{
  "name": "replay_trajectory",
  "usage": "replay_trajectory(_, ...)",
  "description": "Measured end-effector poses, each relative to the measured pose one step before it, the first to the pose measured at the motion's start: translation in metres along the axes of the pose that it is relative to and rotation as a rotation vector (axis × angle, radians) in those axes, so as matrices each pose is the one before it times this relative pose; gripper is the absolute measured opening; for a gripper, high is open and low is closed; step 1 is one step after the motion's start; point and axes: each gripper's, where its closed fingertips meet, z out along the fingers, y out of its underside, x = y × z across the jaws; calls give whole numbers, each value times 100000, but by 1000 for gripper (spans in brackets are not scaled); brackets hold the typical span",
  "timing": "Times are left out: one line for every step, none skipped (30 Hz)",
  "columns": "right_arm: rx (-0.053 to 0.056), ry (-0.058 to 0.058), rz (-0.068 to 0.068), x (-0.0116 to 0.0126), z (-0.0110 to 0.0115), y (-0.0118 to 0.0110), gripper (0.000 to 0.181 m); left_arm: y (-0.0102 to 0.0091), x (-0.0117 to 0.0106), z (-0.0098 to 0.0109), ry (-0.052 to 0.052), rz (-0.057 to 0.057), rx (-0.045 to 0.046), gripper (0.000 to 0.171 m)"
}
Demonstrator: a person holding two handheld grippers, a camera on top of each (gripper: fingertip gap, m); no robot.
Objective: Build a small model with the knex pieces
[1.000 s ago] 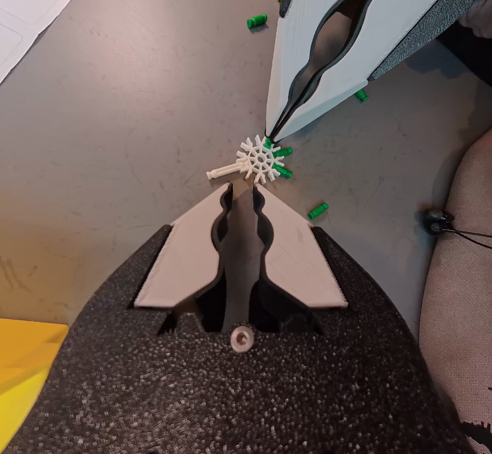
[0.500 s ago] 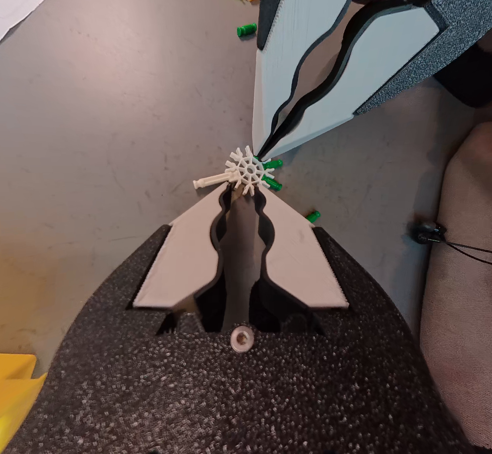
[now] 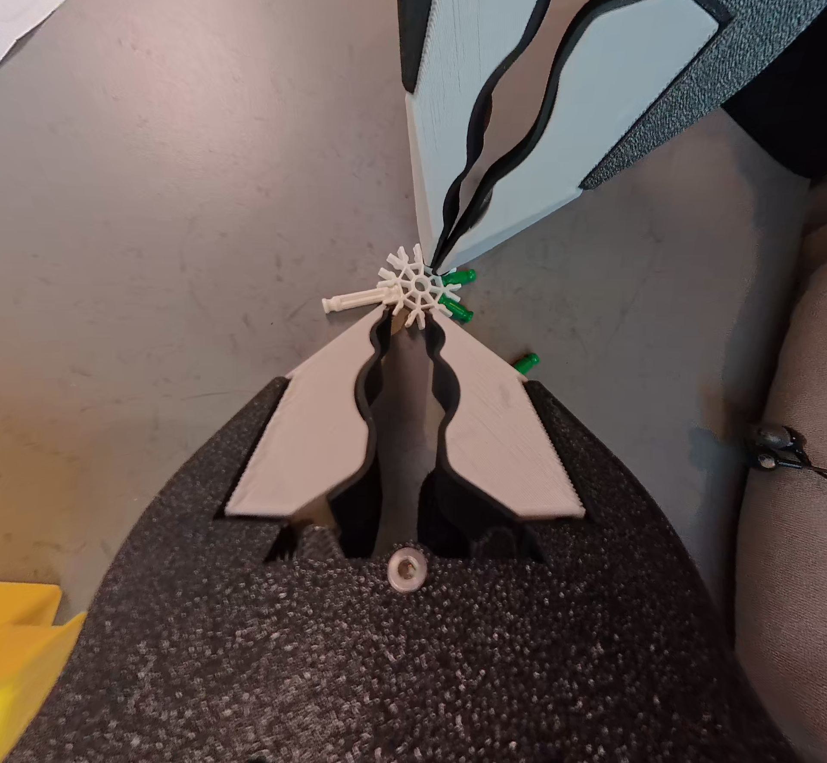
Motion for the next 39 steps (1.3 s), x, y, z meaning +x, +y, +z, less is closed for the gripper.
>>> replay_trajectory(1572,16,370,15,-9,-26,0,2,-3,-7,-191,335,-108,15)
replay_trajectory(2013,395,277,19,-9,-45,0,-1,-6,-22,-43,344,63,16)
replay_trajectory(2293,1017,-719,46,-36,-1,0,-13,-1,-11,563,-255,292,16)
replay_trajectory(1826,1435,288,104,-74,22,0,-11,18,-31,1240,-990,460,17)
replay_trajectory(1149,2495,-1103,190,-117,53,0,6,42,-55,1721,-1280,287,16)
replay_trajectory(1249,2793,-2351,173,-232,58,0,57,101,-101,1829,-921,-86,17)
replay_trajectory(3074,2927,-950,243,-440,-246,1,85,156,-152,2019,-473,-272,18)
replay_trajectory(4332,1140,609,30,-621,-467,3,-6,53,-217,1087,-278,363,19)
replay_trajectory(3785,29,1245,-119,-671,-363,5,-202,-12,-296,618,-336,1461,19)
replay_trajectory(2161,363,833,-81,-581,-71,7,-274,-38,-360,459,-649,1801,19)
replay_trajectory(365,659,688,-68,-369,252,9,-222,-148,-364,-267,-495,1438,19)
replay_trajectory(-862,36,1142,-172,-104,477,11,-127,-331,-325,-1539,-50,926,19)
replay_trajectory(-719,-926,1303,-363,154,452,12,-41,-387,-233,-2061,245,406,19)
replay_trajectory(-621,-1551,1211,-510,364,410,12,-6,-314,-106,-1623,354,242,19)
replay_trajectory(-691,-1143,991,-441,494,351,13,-51,-237,15,-1254,333,440,19)
replay_trajectory(-835,-330,548,-295,524,274,14,-39,-221,117,-1203,536,277,20)
replay_trajectory(-1068,109,448,-167,474,211,14,-12,-320,161,-1827,895,146,21)
replay_trajectory(-1286,472,581,-46,393,148,14,-16,-414,194,-2365,908,228,23)
replay_trajectory(-30,809,200,35,202,-89,13,46,-302,185,-1570,526,9,24)
replay_trajectory(165,734,470,67,45,-193,13,5,-127,159,-512,115,151,25)
replay_trajectory(-882,808,543,104,83,-34,13,-37,3,123,135,57,390,26)
replay_trajectory(-453,846,94,137,97,-55,12,-11,117,140,648,236,67,27)
replay_trajectory(-228,-32,103,24,47,-63,12,112,221,176,1090,467,-652,28)
replay_trajectory(-194,438,332,151,24,-18,9,294,207,228,945,623,-1619,30)
replay_trajectory(288,18,-173,92,21,-11,7,-123,59,10,-160,989,923,29)
replay_trajectory(574,-290,-320,34,8,-19,6,108,58,28,265,196,-728,29)
replay_trajectory(679,-94,-544,17,4,-14,6,6,16,-13,141,-75,47,29)
replay_trajectory(791,373,-1559,36,3,-31,5,-2,13,-13,312,-319,150,29)
replay_trajectory(1070,993,-2086,76,7,-52,5,6,28,-32,438,-363,63,30)
replay_trajectory(865,1441,-2055,176,-38,-44,4,23,66,-31,689,-437,-13,30)
replay_trajectory(830,1295,-3232,161,-110,-10,4,-14,107,-47,1082,-571,171,29)
replay_trajectory(1037,1420,-4269,154,-215,-25,4,-126,55,-48,957,-922,992,29)
replay_trajectory(1420,2042,-4561,226,-291,-82,4,-234,109,-86,1552,-1572,1638,29)
replay_trajectory(1721,2428,-4404,259,-335,-114,4,-298,233,-116,2667,-2284,2118,29)
replay_trajectory(2048,1674,-5227,102,-374,-154,4,-382,332,-144,3599,-2852,2655,30)
replay_trajectory(2738,2261,-4814,154,-384,-254,4,-397,447,-140,4550,-3428,2865,32)
replay_trajectory(2770,1368,-3269,54,-357,-291,4,-336,562,-88,5471,-3924,2458,35)
replay_trajectory(3114,1399,-2679,80,-349,-345,4,-199,668,0,6274,-4202,1714,39)
replay_trajectory(3113,1827,-2635,144,-343,-370,4,-97,675,90,6193,-3838,1118,41)
